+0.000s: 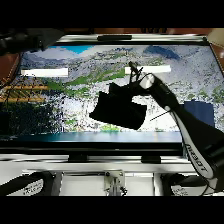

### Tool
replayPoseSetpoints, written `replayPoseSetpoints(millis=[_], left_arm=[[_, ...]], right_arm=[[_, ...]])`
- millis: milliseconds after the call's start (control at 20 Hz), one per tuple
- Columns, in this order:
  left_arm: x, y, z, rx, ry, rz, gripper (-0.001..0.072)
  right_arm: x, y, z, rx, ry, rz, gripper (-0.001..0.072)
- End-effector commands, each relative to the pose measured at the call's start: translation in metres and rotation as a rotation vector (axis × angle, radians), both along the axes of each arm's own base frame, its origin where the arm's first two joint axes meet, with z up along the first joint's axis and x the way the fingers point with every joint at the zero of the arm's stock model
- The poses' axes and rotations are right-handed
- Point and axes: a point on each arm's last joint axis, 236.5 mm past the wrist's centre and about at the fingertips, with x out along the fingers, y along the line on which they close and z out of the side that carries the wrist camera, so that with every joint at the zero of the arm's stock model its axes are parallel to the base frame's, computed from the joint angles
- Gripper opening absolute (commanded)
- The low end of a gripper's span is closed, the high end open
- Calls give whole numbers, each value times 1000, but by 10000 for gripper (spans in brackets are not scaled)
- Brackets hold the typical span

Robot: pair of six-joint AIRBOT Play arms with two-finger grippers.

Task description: Fold the shirts.

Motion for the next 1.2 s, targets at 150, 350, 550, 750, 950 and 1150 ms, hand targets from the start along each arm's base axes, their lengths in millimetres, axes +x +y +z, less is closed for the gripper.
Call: replayPoseSetpoints(millis=[150, 350, 550, 750, 950, 1150], left_arm=[[-32, 3, 18, 27, -40, -28, 36], [-30, 4, 7, 42, -23, -28, 36], [-28, 6, 4, 55, -20, -21, 36], [-28, 6, 4, 55, -20, -20, 36], [-28, 6, 4, 48, -11, -18, 36], [-28, 6, 4, 33, 9, -12, 35]], right_arm=[[6, 27, -32, 97, 81, -28, 569], [7, -75, -7, -97, 50, 4, 569], [-52, -242, -43, -563, 337, -41, 570], [-84, -218, -89, -360, 467, -68, 638], [-91, -203, -124, -285, 473, -139, 659], [-63, -197, -129, -213, 399, -263, 658]])
